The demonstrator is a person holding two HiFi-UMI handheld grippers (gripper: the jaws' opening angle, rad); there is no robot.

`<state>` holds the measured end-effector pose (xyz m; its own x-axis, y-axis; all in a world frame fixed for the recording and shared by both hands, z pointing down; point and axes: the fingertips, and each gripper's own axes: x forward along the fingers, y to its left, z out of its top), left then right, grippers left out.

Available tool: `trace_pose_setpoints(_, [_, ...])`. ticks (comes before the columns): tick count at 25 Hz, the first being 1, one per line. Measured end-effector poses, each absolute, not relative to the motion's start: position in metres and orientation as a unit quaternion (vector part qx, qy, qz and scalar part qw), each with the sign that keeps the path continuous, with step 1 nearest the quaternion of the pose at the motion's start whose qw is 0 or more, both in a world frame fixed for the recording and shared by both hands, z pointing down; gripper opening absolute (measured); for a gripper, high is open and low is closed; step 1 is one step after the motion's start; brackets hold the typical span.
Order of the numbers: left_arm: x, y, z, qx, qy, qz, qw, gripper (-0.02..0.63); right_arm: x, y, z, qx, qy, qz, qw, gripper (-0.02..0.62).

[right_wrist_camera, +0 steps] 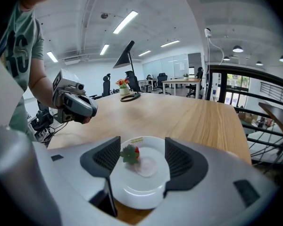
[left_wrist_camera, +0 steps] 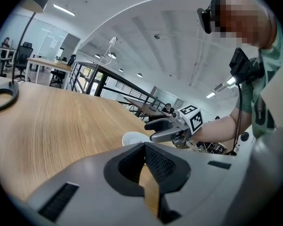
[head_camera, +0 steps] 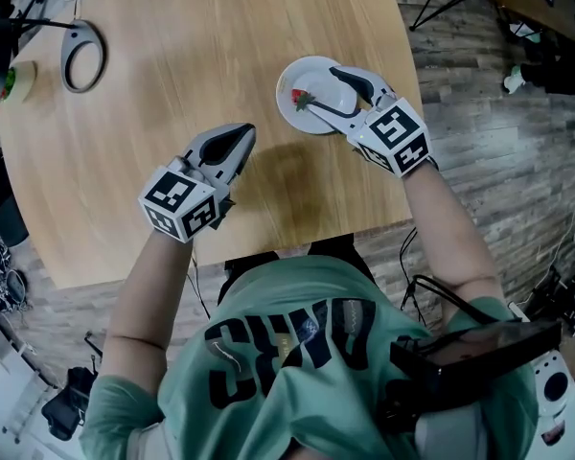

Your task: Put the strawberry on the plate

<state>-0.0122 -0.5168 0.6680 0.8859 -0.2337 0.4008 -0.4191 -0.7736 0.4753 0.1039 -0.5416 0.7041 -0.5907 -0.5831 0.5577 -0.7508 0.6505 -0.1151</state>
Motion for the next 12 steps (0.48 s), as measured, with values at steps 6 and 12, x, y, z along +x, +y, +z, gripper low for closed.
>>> trace_pose_setpoints(6, [-0.022, -0.520, 0.650, 0.931, -0.181, 0.154, 0.278, 0.005, 0.090, -0.538, 0.697, 0.362, -0.881, 0.185, 0.242, 0.280])
trace_pose_setpoints(12, [-0.026, -0.517, 0.627, 0.934, -0.185, 0.144, 0.271, 0.005, 0.091, -0.531, 0.680, 0.366, -0.879, 0.193, 0.238, 0.279])
